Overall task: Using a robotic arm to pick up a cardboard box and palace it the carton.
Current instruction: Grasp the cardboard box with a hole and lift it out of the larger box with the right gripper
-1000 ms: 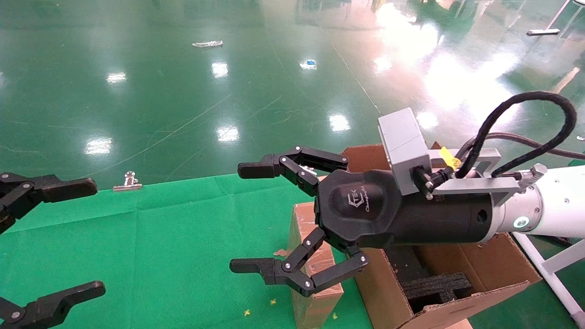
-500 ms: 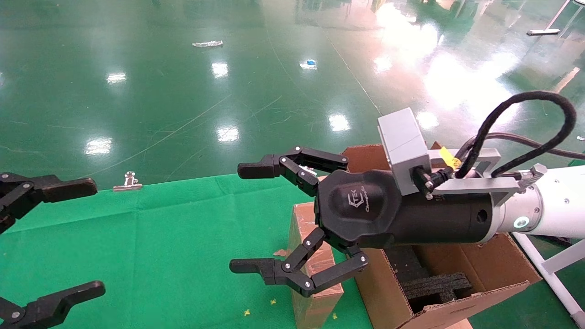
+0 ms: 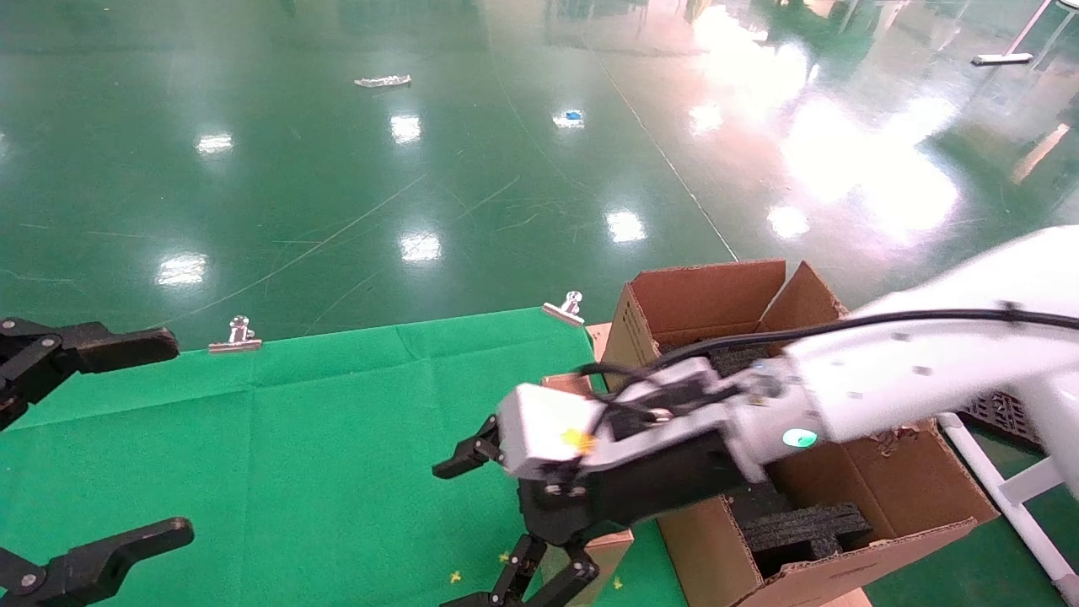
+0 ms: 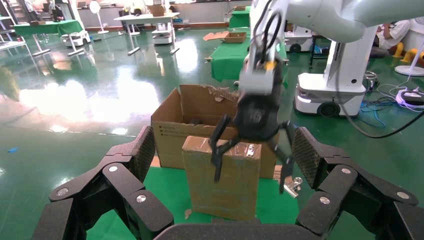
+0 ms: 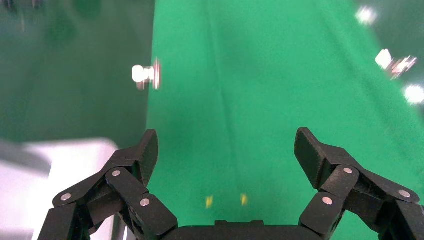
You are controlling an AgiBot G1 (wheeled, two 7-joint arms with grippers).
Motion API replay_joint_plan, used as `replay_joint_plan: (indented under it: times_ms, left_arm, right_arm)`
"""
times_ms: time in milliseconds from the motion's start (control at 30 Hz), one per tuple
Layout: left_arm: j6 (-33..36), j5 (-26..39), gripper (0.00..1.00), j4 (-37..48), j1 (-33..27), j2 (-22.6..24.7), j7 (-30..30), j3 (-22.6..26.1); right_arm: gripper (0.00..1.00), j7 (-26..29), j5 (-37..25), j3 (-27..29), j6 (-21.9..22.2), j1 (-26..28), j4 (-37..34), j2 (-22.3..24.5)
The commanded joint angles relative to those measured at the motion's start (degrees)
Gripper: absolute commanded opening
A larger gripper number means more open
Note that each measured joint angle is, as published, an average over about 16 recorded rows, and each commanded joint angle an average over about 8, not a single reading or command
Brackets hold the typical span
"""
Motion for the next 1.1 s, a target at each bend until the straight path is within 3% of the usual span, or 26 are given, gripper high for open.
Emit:
replay_joint_plan:
  times_ms: [33,333,667,1100]
  left_arm:
    - [0.00,-0.01,1.00,0.00,0.00,0.00,0.00,0.01]
    - [-0.02,-0.03,1.00,0.00,-0.01,-0.02,0.02,0.05]
    - [-0.04,-0.06,1.00,0.00,-0.02,-0.04,0.05,0.09]
    - [-0.06,-0.10,1.00,0.00,-0.03,-0.06,0.07,0.14]
  right_arm:
    - [1.00,2.00,-4.87,-2.85,-0.49,2.49,0.07,-1.75]
    - [1.00,9.01,-15.26,-11.73,-2.14,16.69,0.09,-6.01]
    - [1.00,12.02,-14.92,-26.34,-2.98,30.68,-0.16,-5.33]
    - [1.00,18.22,-16.39,-43.62,-2.26,40.66,-0.19,-7.32]
